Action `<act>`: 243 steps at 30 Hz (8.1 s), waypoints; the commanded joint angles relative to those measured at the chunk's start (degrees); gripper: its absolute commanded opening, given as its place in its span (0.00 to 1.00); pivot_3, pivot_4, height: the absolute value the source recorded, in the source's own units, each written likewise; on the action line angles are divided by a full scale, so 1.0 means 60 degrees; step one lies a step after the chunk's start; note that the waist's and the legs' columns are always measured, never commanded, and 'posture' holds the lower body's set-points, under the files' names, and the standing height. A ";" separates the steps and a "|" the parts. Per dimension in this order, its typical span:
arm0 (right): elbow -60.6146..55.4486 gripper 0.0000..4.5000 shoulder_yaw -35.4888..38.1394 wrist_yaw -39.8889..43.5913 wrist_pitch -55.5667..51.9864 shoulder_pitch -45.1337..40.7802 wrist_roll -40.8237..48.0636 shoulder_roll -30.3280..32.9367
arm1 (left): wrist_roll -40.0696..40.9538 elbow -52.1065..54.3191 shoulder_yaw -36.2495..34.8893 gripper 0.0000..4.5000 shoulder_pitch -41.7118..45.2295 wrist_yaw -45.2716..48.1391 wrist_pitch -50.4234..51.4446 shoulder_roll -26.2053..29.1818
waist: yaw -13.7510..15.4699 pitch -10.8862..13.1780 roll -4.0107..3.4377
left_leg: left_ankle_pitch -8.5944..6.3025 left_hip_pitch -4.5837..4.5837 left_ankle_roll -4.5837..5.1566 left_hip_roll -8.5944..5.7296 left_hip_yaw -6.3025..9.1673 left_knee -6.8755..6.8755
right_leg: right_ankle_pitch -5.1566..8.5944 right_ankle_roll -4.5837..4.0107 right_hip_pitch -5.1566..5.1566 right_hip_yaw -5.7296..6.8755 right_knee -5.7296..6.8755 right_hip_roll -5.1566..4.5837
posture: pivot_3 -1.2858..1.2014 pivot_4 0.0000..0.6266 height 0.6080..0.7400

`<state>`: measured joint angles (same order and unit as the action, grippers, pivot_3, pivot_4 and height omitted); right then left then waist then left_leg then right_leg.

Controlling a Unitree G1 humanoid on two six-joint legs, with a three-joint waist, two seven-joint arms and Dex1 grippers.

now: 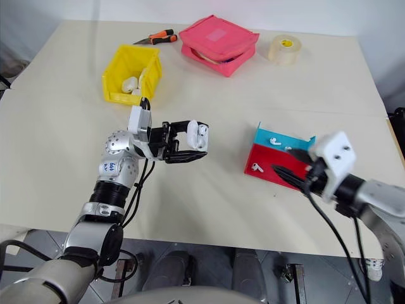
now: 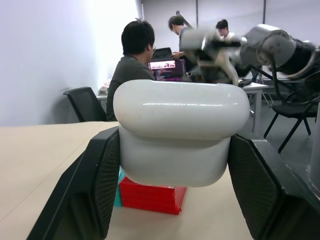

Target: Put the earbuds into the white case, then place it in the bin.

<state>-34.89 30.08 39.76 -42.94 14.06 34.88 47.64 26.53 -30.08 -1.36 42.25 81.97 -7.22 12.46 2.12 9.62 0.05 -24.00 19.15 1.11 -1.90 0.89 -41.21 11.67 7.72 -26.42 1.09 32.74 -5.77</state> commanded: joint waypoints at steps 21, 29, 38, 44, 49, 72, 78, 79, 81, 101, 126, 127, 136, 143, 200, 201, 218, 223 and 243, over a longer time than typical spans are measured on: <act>0.0354 1.00 -0.0453 -0.0488 -0.0337 -0.2124 -0.0309 0.0710 | 0.0081 0.0667 0.0043 0.62 -0.0064 -0.0293 -0.0192 -0.0204 | -0.0120 -0.0002 -0.0004 | -0.0010 -0.0053 0.0017 -0.0005 0.0021 0.0005 | -0.0018 0.0031 0.0002 -0.0082 -0.0007 0.0012 | 0.52 0.24 1.00; 0.3179 0.79 -0.4356 -0.0740 -0.1906 -0.6897 -0.1589 0.1014 | 0.0154 0.1527 0.0137 0.62 -0.0678 -0.0515 -0.0090 -0.0143 | -0.0096 -0.0005 -0.0020 | -0.0008 0.0001 0.0015 -0.0010 0.0024 -0.0003 | -0.0034 0.0030 -0.0028 -0.0060 -0.0043 -0.0004 | 0.52 0.24 1.00; 0.5043 0.49 -0.6592 0.0274 -0.2357 -0.9448 -0.2631 0.0899 | 0.0180 0.2162 0.0180 0.62 -0.1184 -0.0797 -0.0052 -0.0099 | -0.0136 -0.0005 -0.0023 | -0.0009 0.0013 0.0015 -0.0022 0.0017 -0.0008 | -0.0035 0.0032 -0.0031 -0.0005 -0.0055 -0.0035 | 0.52 0.24 1.00; 0.5985 0.49 -0.7744 0.0955 -0.2497 -1.0451 -0.3294 0.0747 | 0.0143 0.2193 0.0221 0.62 -0.1273 -0.0972 -0.0166 -0.0157 | -0.0154 -0.0006 -0.0024 | -0.0007 0.0013 0.0013 -0.0022 0.0014 -0.0015 | -0.0038 0.0032 -0.0030 0.0001 -0.0044 -0.0036 | 0.52 0.24 1.00; 0.7275 0.49 -0.8526 0.1363 -0.2281 -1.1276 -0.4012 0.0340 | 0.0094 0.2070 0.0278 0.62 -0.1211 -0.1050 -0.0283 -0.0246 | -0.0159 -0.0006 -0.0024 | -0.0007 0.0014 0.0013 -0.0022 0.0010 -0.0014 | -0.0038 0.0032 -0.0031 0.0003 -0.0047 -0.0036 | 0.52 0.24 1.00; 0.9468 0.49 -0.9385 0.2962 -0.1957 -1.2464 -0.5682 -0.0644 | 0.0151 0.2199 0.0268 0.62 -0.1278 -0.1291 -0.0333 -0.0115 | -0.0392 -0.0004 -0.0030 | -0.0006 0.0018 0.0009 -0.0029 0.0013 -0.0015 | -0.0038 0.0033 -0.0033 0.0035 -0.0046 -0.0053 | 0.52 0.24 1.00; 0.9567 0.49 -0.9381 0.3164 -0.1868 -1.2454 -0.5933 -0.0741 | 0.0150 0.2260 0.0267 0.62 -0.1334 -0.1329 -0.0320 -0.0083 | -0.0391 -0.0004 -0.0031 | -0.0006 0.0018 0.0009 -0.0029 0.0016 -0.0016 | -0.0038 0.0032 -0.0033 0.0040 -0.0045 -0.0058 | 0.52 0.24 1.00; 0.9601 0.49 -0.9369 0.3179 -0.1837 -1.2457 -0.5973 -0.0769 | 0.0149 0.2270 0.0270 0.62 -0.1343 -0.1338 -0.0320 -0.0078 | -0.0391 -0.0004 -0.0031 | -0.0006 0.0018 0.0009 -0.0030 0.0017 -0.0016 | -0.0038 0.0033 -0.0033 0.0040 -0.0045 -0.0060 | 0.52 0.24 1.00; 0.9629 0.49 -0.9348 0.3225 -0.1810 -1.2454 -0.6045 -0.0812 | 0.0147 0.2302 0.0278 0.62 -0.1370 -0.1355 -0.0320 -0.0072 | -0.0389 -0.0003 -0.0032 | -0.0006 0.0018 0.0009 -0.0032 0.0018 -0.0016 | -0.0038 0.0033 -0.0033 0.0042 -0.0045 -0.0062 | 0.52 0.24 1.00; 1.0224 0.49 -1.0096 0.4720 -0.0362 -1.2674 -0.7329 -0.0672 | 0.0148 0.2366 0.0305 0.62 -0.1419 -0.1436 -0.0334 -0.0033 | -0.0393 -0.0004 -0.0033 | -0.0006 0.0017 0.0009 -0.0042 0.0018 -0.0016 | -0.0039 0.0033 -0.0033 0.0074 -0.0041 -0.0082 | 0.52 0.24 1.00; 1.2053 0.49 -0.9979 0.5378 0.1979 -1.3303 -0.8392 -0.1247 | 0.0160 0.2596 0.0313 0.62 -0.1553 -0.1450 -0.0286 0.0062 | -0.0426 -0.0004 -0.0034 | -0.0005 0.0016 0.0007 -0.0042 0.0025 -0.0017 | -0.0038 0.0032 -0.0032 0.0102 -0.0038 -0.0096 | 0.52 0.24 1.00; 1.2084 0.49 -1.0000 0.5395 0.2005 -1.3302 -0.8430 -0.1256 | 0.0159 0.2611 0.0311 0.62 -0.1560 -0.1453 -0.0280 0.0067 | -0.0427 -0.0004 -0.0034 | -0.0005 0.0015 0.0007 -0.0042 0.0026 -0.0017 | -0.0038 0.0033 -0.0032 0.0109 -0.0037 -0.0099 | 0.52 0.24 1.00; 1.1907 0.11 -1.0020 0.5615 0.2143 -1.3221 -0.8587 -0.1189 | 0.0147 0.2581 0.0295 0.62 -0.1548 -0.1464 -0.0289 0.0093 | -0.0417 -0.0004 -0.0035 | -0.0005 0.0015 0.0007 -0.0045 0.0028 -0.0021 | -0.0038 0.0032 -0.0032 0.0134 -0.0032 -0.0111 | 0.52 0.24 1.00; 1.0955 0.11 -0.9246 0.5270 0.1509 -1.3044 -0.8248 -0.1115 | 0.0141 0.2357 0.0276 0.62 -0.1398 -0.1401 -0.0342 0.0086 | -0.0419 0.0008 -0.0054 | -0.0005 0.0016 0.0007 -0.0046 0.0035 -0.0021 | -0.0038 0.0032 -0.0033 0.0144 -0.0031 -0.0115 | 0.52 0.24 1.00; -0.2516 0.11 -0.2159 -0.1093 -0.6495 -0.6233 0.0902 -0.6635 | 0.0423 0.0490 0.0142 0.62 0.0436 0.0352 0.0201 -0.0307 | -0.0381 0.0010 -0.0065 | -0.0008 0.0003 0.0013 -0.0069 0.0068 -0.0028 | -0.0037 0.0012 -0.0032 0.0253 0.0024 -0.0141 | 0.52 0.24 1.00; -0.2468 0.11 -0.2299 -0.1040 -0.6222 -0.6065 0.0913 -0.6416 | 0.0451 0.0539 0.0130 0.62 0.0426 0.0347 0.0267 -0.0314 | -0.0384 0.0010 -0.0065 | -0.0008 0.0003 0.0014 -0.0069 0.0067 -0.0027 | -0.0037 0.0012 -0.0031 0.0253 0.0022 -0.0142 | 0.52 0.24 1.00; -0.0588 0.11 -0.4326 0.0278 -0.2183 -0.5509 0.0716 -0.2788 | 0.0506 0.1214 0.0168 0.62 0.0076 0.0378 0.0722 -0.0350 | -0.0356 0.0012 -0.0062 | -0.0014 0.0002 0.0027 -0.0064 0.0026 -0.0024 | -0.0037 0.0012 -0.0026 0.0253 0.0008 -0.0141 | 0.52 0.24 1.00; -0.0566 0.11 -0.4517 0.0137 -0.2193 -0.5692 0.1014 -0.2554 | 0.0431 0.1170 0.0204 0.62 0.0024 0.0364 0.0628 -0.0303 | -0.0327 0.0012 -0.0062 | -0.0014 0.0003 0.0027 -0.0061 0.0031 -0.0025 | -0.0038 0.0012 -0.0026 0.0253 0.0006 -0.0142 | 0.52 0.24 1.00; -0.1149 0.31 -0.4554 -0.0361 -0.1073 -0.5939 0.1302 -0.2299 | 0.0100 0.0669 0.0249 0.62 0.0108 0.0294 0.0310 -0.0119 | -0.0318 0.0012 -0.0062 | -0.0014 0.0005 0.0027 -0.0061 0.0032 -0.0026 | -0.0039 0.0011 -0.0026 0.0254 0.0001 -0.0143 | 0.52 0.24 1.00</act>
<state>-39.98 2.69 37.84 -50.31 -21.42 42.10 33.20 26.62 -27.46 0.66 41.36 83.82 -4.50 11.50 0.21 9.70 -0.33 -24.08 19.18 1.27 -2.26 1.09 -41.36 11.43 7.79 -26.58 2.61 32.75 -6.63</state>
